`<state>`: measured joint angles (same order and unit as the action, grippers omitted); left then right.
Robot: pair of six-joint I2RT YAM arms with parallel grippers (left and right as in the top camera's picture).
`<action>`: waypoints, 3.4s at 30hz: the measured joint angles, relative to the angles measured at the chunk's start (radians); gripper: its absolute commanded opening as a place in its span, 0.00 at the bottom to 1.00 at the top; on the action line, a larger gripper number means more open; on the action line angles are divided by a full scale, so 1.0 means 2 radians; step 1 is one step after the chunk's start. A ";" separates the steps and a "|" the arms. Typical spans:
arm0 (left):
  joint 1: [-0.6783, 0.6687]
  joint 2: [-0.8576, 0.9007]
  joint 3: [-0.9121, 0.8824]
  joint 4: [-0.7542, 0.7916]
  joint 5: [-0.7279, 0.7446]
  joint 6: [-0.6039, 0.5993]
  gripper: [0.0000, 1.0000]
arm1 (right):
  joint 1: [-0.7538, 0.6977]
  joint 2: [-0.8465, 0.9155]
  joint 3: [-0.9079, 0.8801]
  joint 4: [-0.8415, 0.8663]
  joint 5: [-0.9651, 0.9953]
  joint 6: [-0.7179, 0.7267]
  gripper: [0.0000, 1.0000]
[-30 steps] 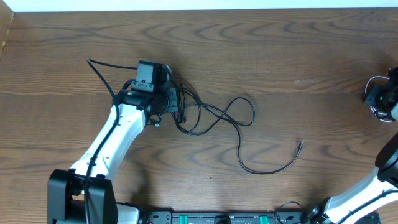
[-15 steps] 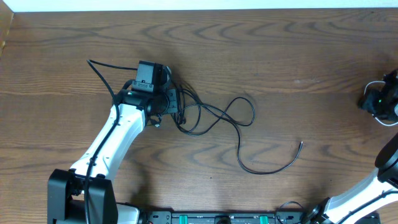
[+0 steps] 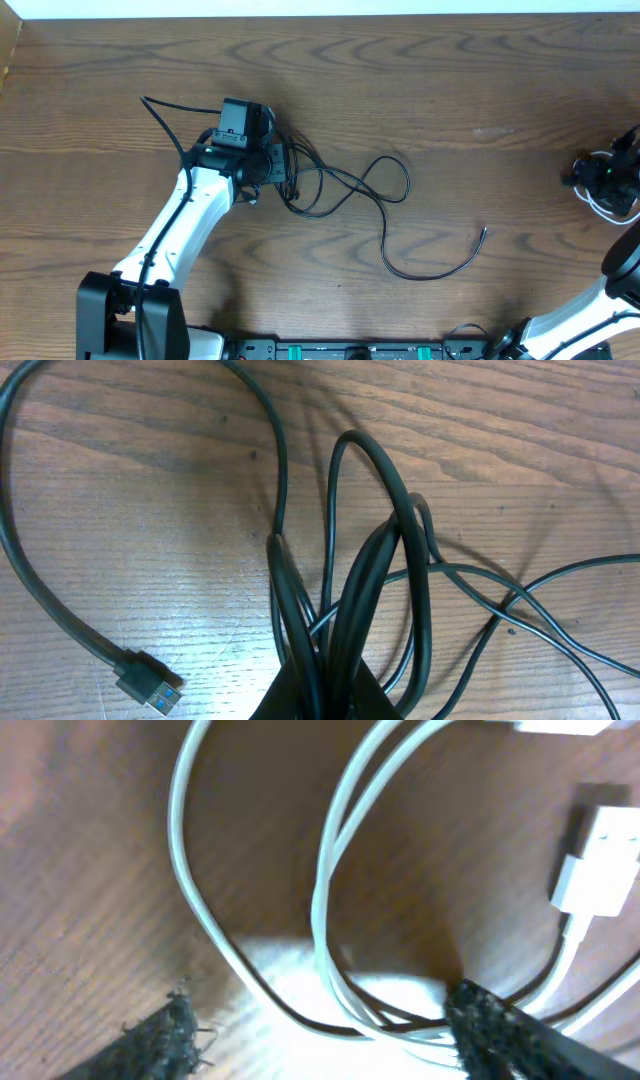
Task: Untangle cables
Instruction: 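Lower the white cable at the right edge and open the right gripper, then move the right gripper back to the black cables held by the left gripper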
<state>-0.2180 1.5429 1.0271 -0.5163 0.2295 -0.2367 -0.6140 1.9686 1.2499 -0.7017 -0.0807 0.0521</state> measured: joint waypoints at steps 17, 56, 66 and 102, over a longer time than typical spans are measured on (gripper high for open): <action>0.000 0.000 0.000 0.000 0.000 0.000 0.08 | 0.000 -0.125 -0.010 0.039 -0.006 0.051 0.99; 0.000 -0.107 0.000 0.052 0.368 0.166 0.08 | 0.373 -0.363 0.004 -0.113 -0.266 0.183 0.41; 0.000 -0.183 0.000 0.055 0.380 0.155 0.08 | 0.450 -0.360 -0.012 -0.085 -0.204 0.167 0.54; 0.000 -0.209 0.000 0.042 0.242 -0.122 0.87 | 0.543 -0.311 -0.096 0.030 -0.240 0.103 0.70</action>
<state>-0.2180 1.1248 1.0271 -0.4324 0.7128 -0.4808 0.4725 1.3472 1.0573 -0.6426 -0.5610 0.2581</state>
